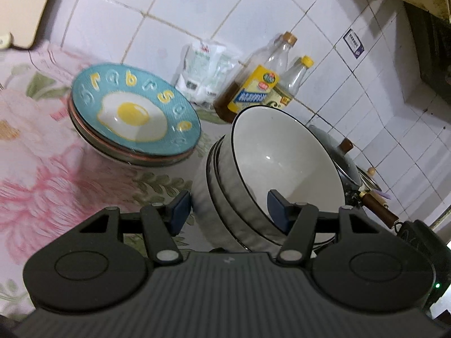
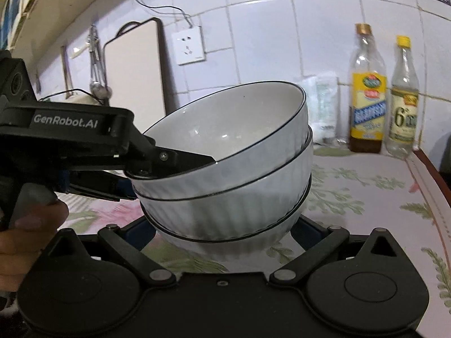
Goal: Organize plates and bowls
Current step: 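Close both grippers on the rims of the white bowl stack, then lift the bowl stack with both grippers and carry it over the plate stack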
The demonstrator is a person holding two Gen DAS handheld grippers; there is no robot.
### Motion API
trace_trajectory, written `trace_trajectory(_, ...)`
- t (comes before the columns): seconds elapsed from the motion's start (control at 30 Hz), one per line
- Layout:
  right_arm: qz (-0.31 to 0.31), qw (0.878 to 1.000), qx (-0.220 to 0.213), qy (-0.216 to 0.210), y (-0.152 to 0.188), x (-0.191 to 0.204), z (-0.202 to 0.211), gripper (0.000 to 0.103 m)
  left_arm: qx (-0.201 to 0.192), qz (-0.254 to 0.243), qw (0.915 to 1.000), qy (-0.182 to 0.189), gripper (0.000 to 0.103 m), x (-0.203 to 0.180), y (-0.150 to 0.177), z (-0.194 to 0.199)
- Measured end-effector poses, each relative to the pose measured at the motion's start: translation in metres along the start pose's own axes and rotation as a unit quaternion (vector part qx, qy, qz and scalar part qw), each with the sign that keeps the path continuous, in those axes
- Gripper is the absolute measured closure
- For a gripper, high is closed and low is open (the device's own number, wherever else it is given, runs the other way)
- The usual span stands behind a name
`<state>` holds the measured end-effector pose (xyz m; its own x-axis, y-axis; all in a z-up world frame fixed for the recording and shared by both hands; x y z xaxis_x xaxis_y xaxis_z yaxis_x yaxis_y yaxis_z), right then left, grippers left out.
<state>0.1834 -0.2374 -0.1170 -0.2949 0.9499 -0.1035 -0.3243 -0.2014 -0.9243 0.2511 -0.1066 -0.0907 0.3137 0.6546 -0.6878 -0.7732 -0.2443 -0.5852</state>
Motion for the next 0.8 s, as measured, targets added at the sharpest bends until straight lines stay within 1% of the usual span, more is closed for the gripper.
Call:
trace_trajectory(0.1,0.012,1.0,-0.007,-0.006,-0.012,0.008,-0.003,0.0,-0.008,-0.006,0.9999,-0.01,0.045,0.0,-0.01,0.011)
trace_trajectory(0.17,0.014,1.0,-0.01,-0.011,-0.021,0.011,-0.008,0.0,-0.016,-0.002,0.9998,-0.015,0.045,0.003,-0.019,0.017)
trace_trajectory(0.3,-0.019,0.999,-0.011,-0.028,-0.039,0.008,-0.025,0.0,-0.034,-0.004,0.9991,-0.024,0.045,0.008,-0.041,0.02)
trace_trajectory(0.37,-0.02,0.999,-0.01,-0.037,-0.049,0.006,-0.039,0.0,-0.039,-0.009,0.9987,-0.033,0.045,0.012,-0.054,0.018)
trace_trajectory(0.6,-0.004,0.999,-0.013,-0.049,-0.073,-0.003,-0.091,0.0,-0.056,0.008,0.9976,-0.039,0.045,0.039,-0.094,-0.009)
trace_trajectory(0.8,0.007,0.998,-0.002,-0.055,-0.079,-0.014,-0.131,0.0,-0.053,0.016,0.9968,-0.058,0.045,0.06,-0.112,-0.039)
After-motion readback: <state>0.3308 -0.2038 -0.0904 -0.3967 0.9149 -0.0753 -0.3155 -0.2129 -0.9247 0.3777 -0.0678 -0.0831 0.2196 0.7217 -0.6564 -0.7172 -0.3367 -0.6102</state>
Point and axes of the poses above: each gripper's, at about its wrist camera, not at the fingertips, and z roughly against the way its jaws point, x to its left, y to its underside, the point moved 4 cm from there along -z, roughly the way its jaws point, and after that the axes turned 12 degrees about z, right-handed, at the moved point
